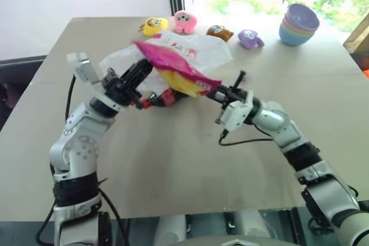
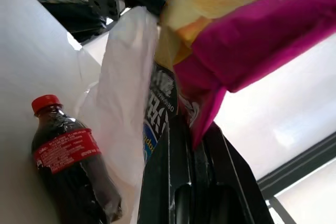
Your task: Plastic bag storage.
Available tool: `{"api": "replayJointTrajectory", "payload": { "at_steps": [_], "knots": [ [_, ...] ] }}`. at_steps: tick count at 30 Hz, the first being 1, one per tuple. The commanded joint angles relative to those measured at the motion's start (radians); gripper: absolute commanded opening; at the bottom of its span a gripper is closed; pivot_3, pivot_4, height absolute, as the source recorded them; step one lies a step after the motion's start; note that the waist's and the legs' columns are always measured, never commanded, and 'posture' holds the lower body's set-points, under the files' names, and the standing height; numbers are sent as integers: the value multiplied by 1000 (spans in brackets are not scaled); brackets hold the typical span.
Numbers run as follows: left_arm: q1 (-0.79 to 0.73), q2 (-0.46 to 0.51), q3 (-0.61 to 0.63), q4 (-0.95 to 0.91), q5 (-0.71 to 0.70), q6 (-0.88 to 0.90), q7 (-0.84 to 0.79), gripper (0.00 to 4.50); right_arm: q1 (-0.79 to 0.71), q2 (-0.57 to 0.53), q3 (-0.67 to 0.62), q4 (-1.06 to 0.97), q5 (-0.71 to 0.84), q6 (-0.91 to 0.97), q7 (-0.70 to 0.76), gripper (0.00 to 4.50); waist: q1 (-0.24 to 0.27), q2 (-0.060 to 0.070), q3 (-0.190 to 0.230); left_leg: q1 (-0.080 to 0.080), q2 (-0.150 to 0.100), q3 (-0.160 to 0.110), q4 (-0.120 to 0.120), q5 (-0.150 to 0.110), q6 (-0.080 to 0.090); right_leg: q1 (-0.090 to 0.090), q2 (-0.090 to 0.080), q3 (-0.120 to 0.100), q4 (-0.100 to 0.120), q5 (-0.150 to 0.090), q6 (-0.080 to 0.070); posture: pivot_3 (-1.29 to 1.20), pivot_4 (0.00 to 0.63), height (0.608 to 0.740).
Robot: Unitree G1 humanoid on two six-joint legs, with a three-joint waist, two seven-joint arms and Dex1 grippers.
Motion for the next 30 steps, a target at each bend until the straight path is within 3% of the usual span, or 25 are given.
{"api": "replayJointTrajectory", "payload": {
  "at_steps": [1,5,10,13,19,24,30],
  "knots": [
    [23,22,-6,-66,-18,8,-34,0,-71,32,29,101,-68,-25,-24,38,1,0,0,0,0,0,0,0,0,0,0,0,0,0,0,0,150,740],
    [31,5,-21,-86,-4,-5,-29,0,-157,40,91,264,-236,-60,-116,38,0,0,0,0,0,0,0,0,0,0,0,0,0,0,0,0,150,740],
    [-60,-51,33,-14,30,-84,95,0,-192,47,90,419,-259,-131,-213,38,5,-1,-1,0,0,0,1,0,0,2,-1,-3,0,0,0,0,150,740],
    [-97,-66,73,-3,-36,-74,128,0,-212,31,90,444,-320,-115,-299,38,-3,-2,-1,0,-1,-1,1,0,0,2,-1,-2,-1,0,0,0,150,740],
    [-18,-33,21,-75,-78,-5,42,0,-277,22,102,450,-439,-13,-455,38,-10,-2,-1,0,0,-1,0,0,0,1,-2,-2,0,0,0,0,150,740],
    [43,11,-37,-116,-78,45,-38,0,-325,38,137,470,-486,15,-489,38,-12,-2,-1,0,0,-1,0,0,0,2,-2,-3,0,0,0,0,150,740],
    [21,-10,-69,-87,-19,-1,-42,0,-365,66,191,487,-535,10,-532,38,-17,-2,-1,0,-1,-2,0,0,0,2,-2,-3,0,0,0,0,150,740]
  ]
}}
